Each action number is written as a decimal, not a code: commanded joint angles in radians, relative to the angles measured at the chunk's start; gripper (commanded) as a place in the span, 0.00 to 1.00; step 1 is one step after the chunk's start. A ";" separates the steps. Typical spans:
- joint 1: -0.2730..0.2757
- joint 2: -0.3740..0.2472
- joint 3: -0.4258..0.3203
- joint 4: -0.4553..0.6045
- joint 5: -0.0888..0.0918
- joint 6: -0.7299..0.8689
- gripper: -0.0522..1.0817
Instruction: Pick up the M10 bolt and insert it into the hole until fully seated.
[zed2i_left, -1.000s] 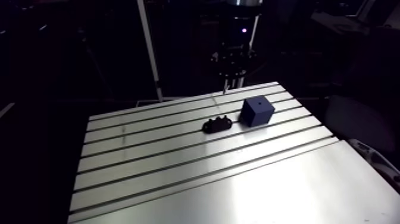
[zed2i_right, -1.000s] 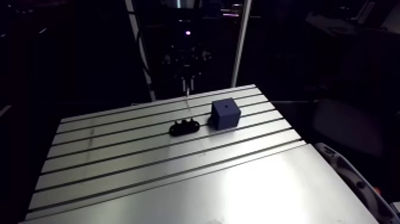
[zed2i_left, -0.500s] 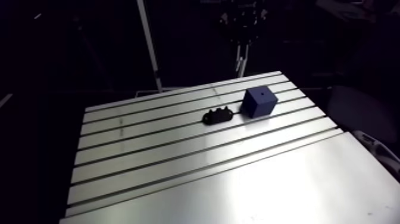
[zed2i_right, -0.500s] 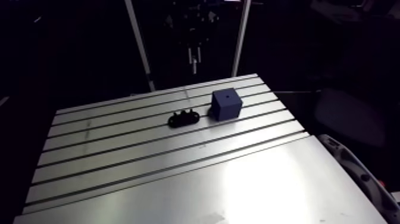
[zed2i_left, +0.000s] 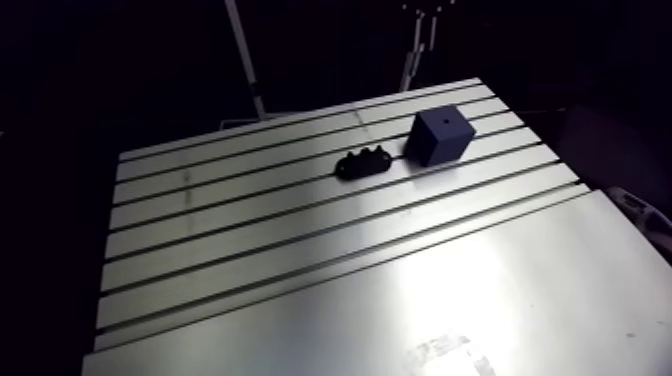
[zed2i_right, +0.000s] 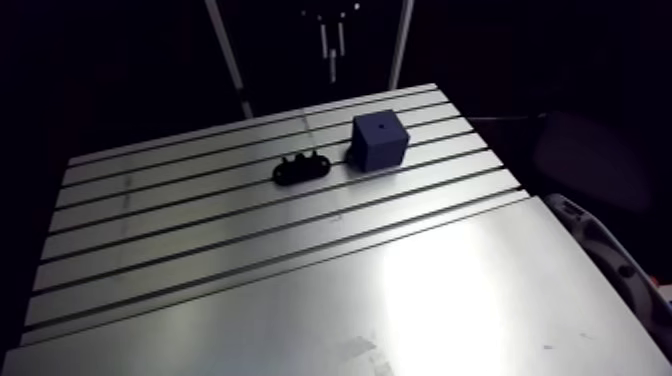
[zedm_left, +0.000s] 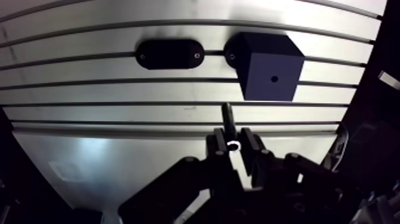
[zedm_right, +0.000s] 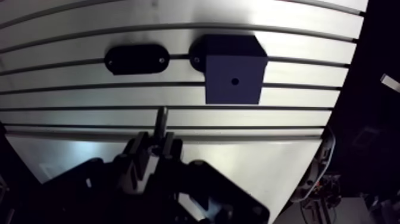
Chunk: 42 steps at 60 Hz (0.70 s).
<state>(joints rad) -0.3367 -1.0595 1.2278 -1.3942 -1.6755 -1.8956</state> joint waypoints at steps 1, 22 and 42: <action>-0.033 0.025 -0.038 0.043 0.001 -0.021 1.00; -0.081 0.066 -0.055 0.080 0.000 -0.040 1.00; -0.081 0.110 -0.068 0.091 -0.003 -0.041 1.00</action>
<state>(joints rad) -0.4158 -0.9773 1.1714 -1.3134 -1.6773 -1.9350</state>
